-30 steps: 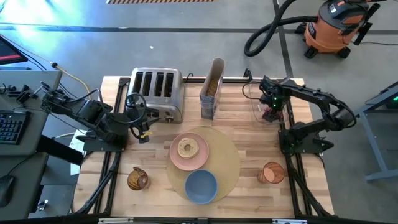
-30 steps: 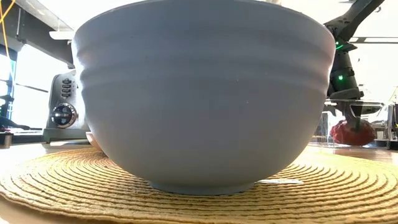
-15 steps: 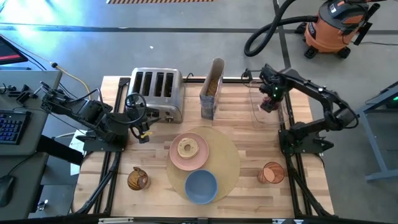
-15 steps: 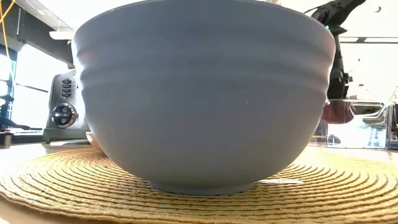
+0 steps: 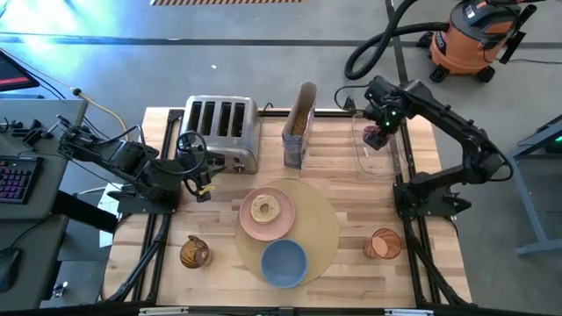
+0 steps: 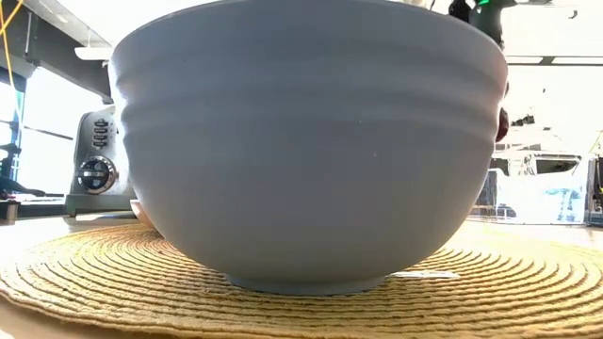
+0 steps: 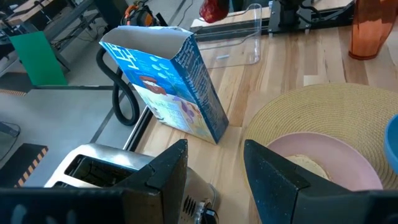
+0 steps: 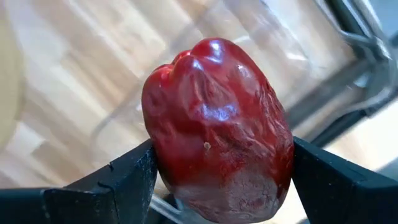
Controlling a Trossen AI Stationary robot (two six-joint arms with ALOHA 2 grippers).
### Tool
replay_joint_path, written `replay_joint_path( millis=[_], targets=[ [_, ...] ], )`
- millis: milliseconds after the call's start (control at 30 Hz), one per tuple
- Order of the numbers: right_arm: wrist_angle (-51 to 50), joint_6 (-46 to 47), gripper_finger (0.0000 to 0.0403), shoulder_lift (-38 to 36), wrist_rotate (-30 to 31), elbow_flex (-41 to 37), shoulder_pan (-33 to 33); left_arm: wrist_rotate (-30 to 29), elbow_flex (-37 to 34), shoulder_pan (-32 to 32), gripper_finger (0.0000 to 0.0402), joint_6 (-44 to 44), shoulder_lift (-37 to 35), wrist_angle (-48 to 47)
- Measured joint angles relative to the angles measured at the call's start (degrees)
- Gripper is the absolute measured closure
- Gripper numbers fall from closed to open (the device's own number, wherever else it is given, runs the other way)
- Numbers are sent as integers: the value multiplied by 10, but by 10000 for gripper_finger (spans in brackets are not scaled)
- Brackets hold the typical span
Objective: Arrange a breakfast setting
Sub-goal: Put the red apple on the pink plate to the right of the toasted bagel
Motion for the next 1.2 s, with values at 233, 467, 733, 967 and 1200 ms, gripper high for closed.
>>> replay_joint_path(
  millis=[233,467,733,967,1200],
  targets=[
    [16,32,107,0,-37,-13,98,0,0,0,252,0,0,0],
    [71,73,107,0,-58,-15,212,0,0,0,252,0,0,0],
    [156,103,107,0,-71,-15,322,0,0,0,252,0,0,0],
    [253,108,107,0,-79,-16,396,0,0,0,252,0,0,0],
    [371,75,107,4,-83,-16,461,2,0,0,252,-6,0,0]
  ],
)
